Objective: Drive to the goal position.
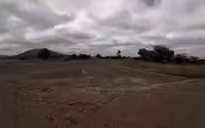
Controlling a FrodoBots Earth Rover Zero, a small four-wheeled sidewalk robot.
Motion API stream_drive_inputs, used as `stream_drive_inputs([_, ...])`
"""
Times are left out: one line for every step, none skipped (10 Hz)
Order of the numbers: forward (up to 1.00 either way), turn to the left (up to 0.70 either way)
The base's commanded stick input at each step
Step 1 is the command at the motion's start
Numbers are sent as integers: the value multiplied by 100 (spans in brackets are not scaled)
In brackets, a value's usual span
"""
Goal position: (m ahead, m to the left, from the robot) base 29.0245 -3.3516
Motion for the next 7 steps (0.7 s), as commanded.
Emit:
stream_drive_inputs([45,0])
stream_drive_inputs([45,0])
stream_drive_inputs([45,0])
stream_drive_inputs([45,0])
stream_drive_inputs([45,0])
stream_drive_inputs([60,-5])
stream_drive_inputs([60,-13])
